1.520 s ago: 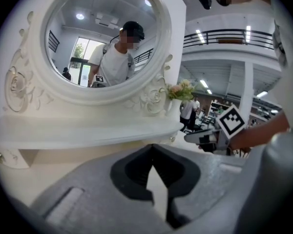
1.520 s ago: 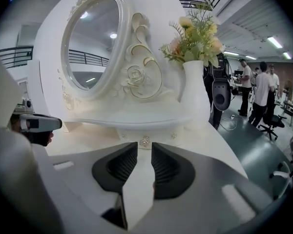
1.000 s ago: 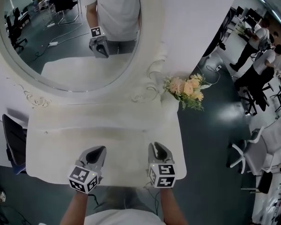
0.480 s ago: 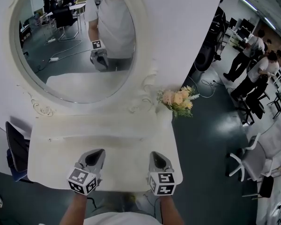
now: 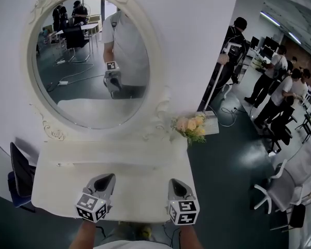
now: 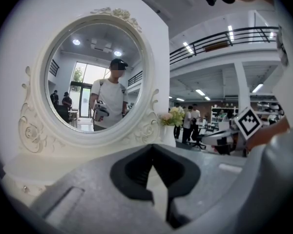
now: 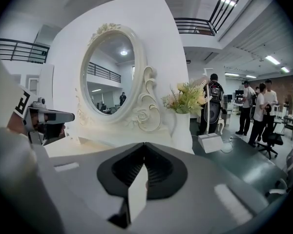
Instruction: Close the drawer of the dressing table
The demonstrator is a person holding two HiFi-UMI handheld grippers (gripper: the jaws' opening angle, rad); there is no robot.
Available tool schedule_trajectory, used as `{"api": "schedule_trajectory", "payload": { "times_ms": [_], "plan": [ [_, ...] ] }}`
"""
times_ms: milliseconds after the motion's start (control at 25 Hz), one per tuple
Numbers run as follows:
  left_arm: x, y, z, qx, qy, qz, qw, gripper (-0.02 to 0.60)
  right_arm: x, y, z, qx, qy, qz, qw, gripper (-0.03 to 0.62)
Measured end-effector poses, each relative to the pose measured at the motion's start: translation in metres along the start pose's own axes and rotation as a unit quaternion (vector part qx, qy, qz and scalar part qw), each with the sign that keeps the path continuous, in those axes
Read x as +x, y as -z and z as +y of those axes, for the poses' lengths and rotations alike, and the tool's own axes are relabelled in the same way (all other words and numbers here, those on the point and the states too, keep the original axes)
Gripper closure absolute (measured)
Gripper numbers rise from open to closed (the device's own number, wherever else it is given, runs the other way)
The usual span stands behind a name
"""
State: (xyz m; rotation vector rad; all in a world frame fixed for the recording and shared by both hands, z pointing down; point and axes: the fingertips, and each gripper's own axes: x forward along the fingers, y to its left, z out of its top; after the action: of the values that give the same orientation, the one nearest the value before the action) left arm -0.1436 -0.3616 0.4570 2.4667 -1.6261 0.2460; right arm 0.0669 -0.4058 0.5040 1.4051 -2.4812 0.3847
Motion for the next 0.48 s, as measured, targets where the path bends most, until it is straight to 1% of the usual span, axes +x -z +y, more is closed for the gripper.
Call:
{"api": "schedule_trajectory", "payload": {
  "times_ms": [240,480],
  "plan": [
    [-0.015,-0.013,0.005,0.007,-0.016,-0.015,0.9997,0.583,-0.012,-0.013,0.002,-0.005,-0.006,-0.013,1.0,0.592],
    [-0.022,-0.02,0.002,0.019,-0.016,-0.023,0.9994,0.583,-0.022,-0.026,0.0,-0.005,-0.007,-0.031,0.999,0.592]
  ]
}}
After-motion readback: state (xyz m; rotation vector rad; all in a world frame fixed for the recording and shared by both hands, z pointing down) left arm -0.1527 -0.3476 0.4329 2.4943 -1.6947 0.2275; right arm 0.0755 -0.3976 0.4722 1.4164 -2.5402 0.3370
